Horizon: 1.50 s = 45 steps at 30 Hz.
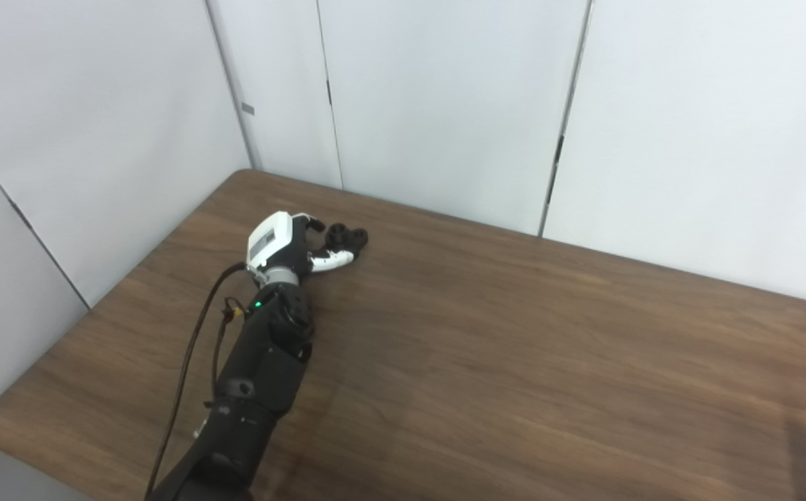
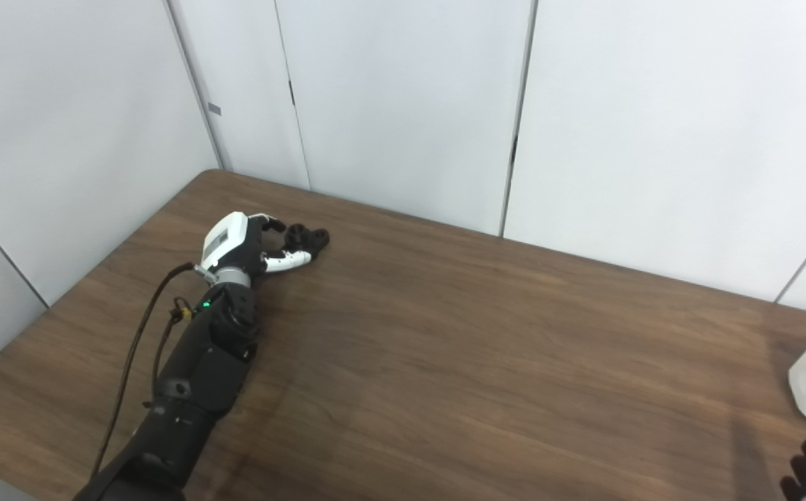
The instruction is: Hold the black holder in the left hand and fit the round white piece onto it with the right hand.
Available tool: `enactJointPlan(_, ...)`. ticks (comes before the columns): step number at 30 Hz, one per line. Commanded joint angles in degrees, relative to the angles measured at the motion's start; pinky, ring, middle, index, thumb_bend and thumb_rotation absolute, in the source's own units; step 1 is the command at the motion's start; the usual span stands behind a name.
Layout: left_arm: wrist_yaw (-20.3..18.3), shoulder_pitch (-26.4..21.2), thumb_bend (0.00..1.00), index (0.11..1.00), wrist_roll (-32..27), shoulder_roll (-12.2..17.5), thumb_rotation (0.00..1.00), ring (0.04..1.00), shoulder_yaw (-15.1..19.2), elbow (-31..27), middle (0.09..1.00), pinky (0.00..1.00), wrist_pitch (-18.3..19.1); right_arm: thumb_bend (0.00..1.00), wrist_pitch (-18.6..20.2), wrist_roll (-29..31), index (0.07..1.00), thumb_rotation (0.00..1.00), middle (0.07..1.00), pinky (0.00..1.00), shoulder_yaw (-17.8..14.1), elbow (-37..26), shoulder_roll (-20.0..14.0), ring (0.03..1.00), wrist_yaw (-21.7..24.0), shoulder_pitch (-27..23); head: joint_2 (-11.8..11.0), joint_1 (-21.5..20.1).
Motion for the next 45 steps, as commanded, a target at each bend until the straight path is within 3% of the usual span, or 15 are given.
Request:
enactJointPlan(1,-0.4,-3.6,0.78,0.722,1.9,1.2,0.32,0.913,0.2,-1.1,0.862,0.87,-0.3,0.78,-3.3,-0.2,1.0,1.0,1.0,1.0,0.4,-1.4,-1.1,1.0,-0.2,9.1,0.0,0.1)
enactJointPlan(12,0.1,-2.8,0.78,0.706,3.6,1.4,0.29,0.903,-0.1,-1.1,0.85,0.84,-0.3,0.79,-2.6,0.7,1.0,1.0,1.0,1.0,0.2,-1.7,-1.2,1.0,0.0,9.1,0.2,0.6)
enactJointPlan(26,0.9,-1.2,0.8,0.688,7.9,2.4,0.28,0.963,-2.3,-0.6,0.873,0.96,-0.3,0.8,-2.8,1.5,1.0,1.0,1.0,1.0,-0.7,-1.6,-1.9,1.0,0.4,8.9,0.5,1.1)
enactJointPlan(37,0.7,-0.1,0.82,0.68,12.2,1.7,0.28,0.947,-1.7,-0.3,0.863,0.92,-0.3,0.82,-2.2,1.3,1.0,1.0,1.0,1.0,-1.3,-2.1,-2.2,1.0,0.7,8.8,0.8,1.1)
enactJointPlan(45,2.2,0.1,0.79,0.62,11.0,1.8,0.25,0.931,-1.5,0.7,0.846,0.91,-0.3,0.81,-2.6,1.6,1.0,1.0,1.0,1.0,-1.5,-1.7,-2.3,1.0,0.9,8.7,0.9,1.1)
